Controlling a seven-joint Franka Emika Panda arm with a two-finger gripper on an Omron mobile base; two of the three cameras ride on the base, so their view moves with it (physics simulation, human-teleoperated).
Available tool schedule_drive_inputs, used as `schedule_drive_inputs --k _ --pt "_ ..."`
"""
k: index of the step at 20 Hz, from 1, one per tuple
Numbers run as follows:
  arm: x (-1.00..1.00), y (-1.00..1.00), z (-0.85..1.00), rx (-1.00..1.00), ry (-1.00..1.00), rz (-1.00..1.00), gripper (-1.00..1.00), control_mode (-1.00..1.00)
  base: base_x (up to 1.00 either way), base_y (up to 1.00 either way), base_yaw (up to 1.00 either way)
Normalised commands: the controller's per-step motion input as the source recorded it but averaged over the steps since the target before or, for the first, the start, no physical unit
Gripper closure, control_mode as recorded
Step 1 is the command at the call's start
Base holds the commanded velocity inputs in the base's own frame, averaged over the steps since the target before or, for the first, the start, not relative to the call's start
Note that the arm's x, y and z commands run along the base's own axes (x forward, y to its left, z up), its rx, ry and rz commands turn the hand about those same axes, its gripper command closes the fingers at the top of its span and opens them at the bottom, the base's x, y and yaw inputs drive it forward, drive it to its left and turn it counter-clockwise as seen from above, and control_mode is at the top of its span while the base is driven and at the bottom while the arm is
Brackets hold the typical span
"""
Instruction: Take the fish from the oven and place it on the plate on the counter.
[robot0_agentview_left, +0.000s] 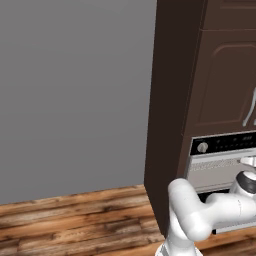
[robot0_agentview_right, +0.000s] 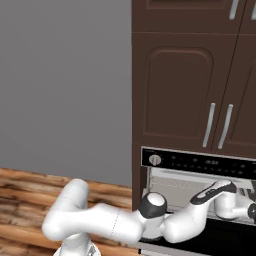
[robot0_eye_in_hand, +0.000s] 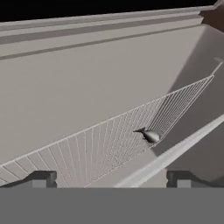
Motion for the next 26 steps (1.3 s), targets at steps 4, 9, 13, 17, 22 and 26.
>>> schedule_drive_inputs --k 4,9,13,17,22,26 --pt "-0.05 0.0 -0.96 0.0 0.0 0.0 -1.0 -1.0 0.0 0.0 0.0" --pt "0.0 0.0 -0.96 0.0 -0.07 0.0 -1.0 -1.0 0.0 0.0 0.0" --pt "0.0 0.0 -0.95 0.01 -0.2 0.0 -1.0 -1.0 0.0 0.0 0.0" --pt "-0.12 0.0 -1.0 0.07 -0.31 0.0 -1.0 -1.0 0.0 0.0 0.0" --pt "-0.53 -0.07 -1.0 0.08 -0.28 0.0 -1.0 -1.0 0.0 0.0 0.0" --pt "-0.51 -0.02 -1.0 0.02 -0.22 0.01 -1.0 -1.0 0.0 0.0 0.0"
